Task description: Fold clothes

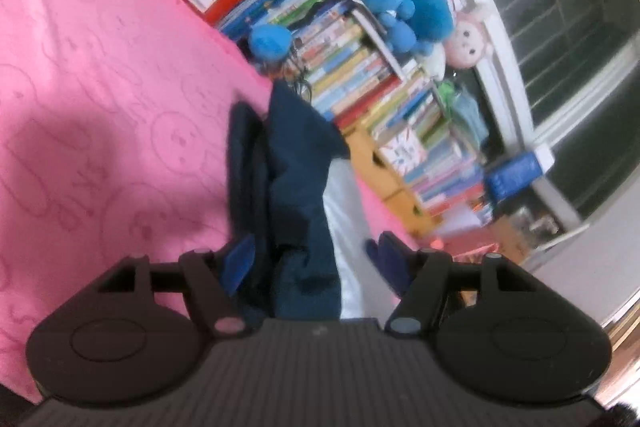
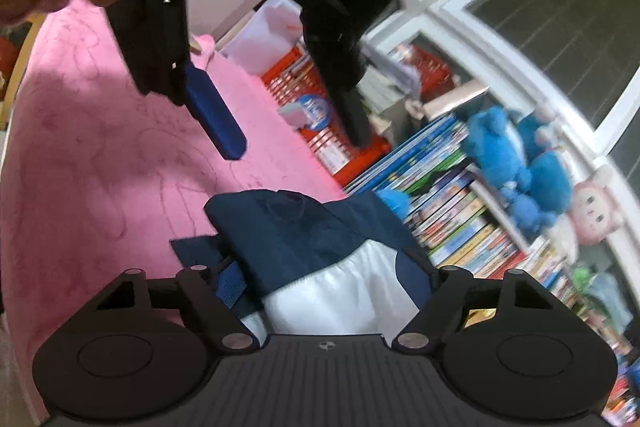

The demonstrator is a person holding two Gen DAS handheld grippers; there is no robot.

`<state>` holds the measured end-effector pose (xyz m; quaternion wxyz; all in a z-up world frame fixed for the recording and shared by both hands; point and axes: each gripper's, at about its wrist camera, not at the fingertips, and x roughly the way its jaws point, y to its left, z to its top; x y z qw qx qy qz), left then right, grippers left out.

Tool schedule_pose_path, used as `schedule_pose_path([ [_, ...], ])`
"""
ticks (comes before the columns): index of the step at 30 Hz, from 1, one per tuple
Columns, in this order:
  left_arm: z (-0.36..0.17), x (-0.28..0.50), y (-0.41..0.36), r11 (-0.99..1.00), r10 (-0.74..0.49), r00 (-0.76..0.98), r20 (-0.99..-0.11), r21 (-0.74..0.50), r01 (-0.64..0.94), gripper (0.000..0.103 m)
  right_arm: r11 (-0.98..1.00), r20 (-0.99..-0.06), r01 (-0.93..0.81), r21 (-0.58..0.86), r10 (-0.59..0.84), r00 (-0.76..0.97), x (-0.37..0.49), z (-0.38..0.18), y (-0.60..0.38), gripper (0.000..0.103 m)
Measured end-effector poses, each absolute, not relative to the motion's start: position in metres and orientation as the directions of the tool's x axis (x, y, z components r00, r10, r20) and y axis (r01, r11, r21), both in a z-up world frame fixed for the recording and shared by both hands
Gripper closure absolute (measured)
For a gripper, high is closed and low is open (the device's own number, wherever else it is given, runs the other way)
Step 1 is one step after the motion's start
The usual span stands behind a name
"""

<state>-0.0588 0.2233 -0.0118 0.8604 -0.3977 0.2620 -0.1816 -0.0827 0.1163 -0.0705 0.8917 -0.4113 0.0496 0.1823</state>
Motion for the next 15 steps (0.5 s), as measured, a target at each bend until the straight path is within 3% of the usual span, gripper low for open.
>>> schedule_pose_path([
  [2, -0.011, -0.051, 0.221, 0.643, -0.512, 0.795, -0.325, -0.759, 0.103, 0.032, 0.599, -0.281, -0.404, -0.692, 0.292, 0.914, -0.074, -0.07, 0.119, 0.059],
  [4, -0.014, -0.039, 0.217, 0.657, -0.514, 0.785, -0.347, -0.747, 0.1, 0.028, 0.591, -0.294, -0.417, -0.691, 0.296, 0.909, -0.074, -0.071, 0.119, 0.073],
  [9, -0.019, -0.002, 0.208, 0.671, -0.533, 0.747, -0.396, -0.736, 0.089, 0.029, 0.536, -0.258, -0.392, -0.748, 0.309, 0.915, -0.084, -0.082, 0.121, 0.086],
  [10, -0.019, 0.004, 0.207, 0.679, -0.52, 0.755, -0.401, -0.729, 0.081, 0.039, 0.529, -0.258, -0.391, -0.753, 0.31, 0.915, -0.085, -0.083, 0.122, 0.087],
  [11, -0.018, 0.01, 0.205, 0.695, -0.499, 0.764, -0.41, -0.715, 0.07, 0.066, 0.522, -0.257, -0.391, -0.758, 0.311, 0.915, -0.085, -0.084, 0.123, 0.088],
  [13, -0.014, 0.022, 0.202, 0.736, -0.445, 0.781, -0.438, -0.676, 0.04, 0.085, 0.511, -0.258, -0.39, -0.766, 0.311, 0.915, -0.085, -0.086, 0.124, 0.089],
  [15, -0.01, 0.03, 0.206, 0.746, -0.412, 0.81, -0.417, -0.665, 0.037, 0.096, 0.498, -0.258, -0.388, -0.775, 0.311, 0.915, -0.086, -0.089, 0.124, 0.089],
])
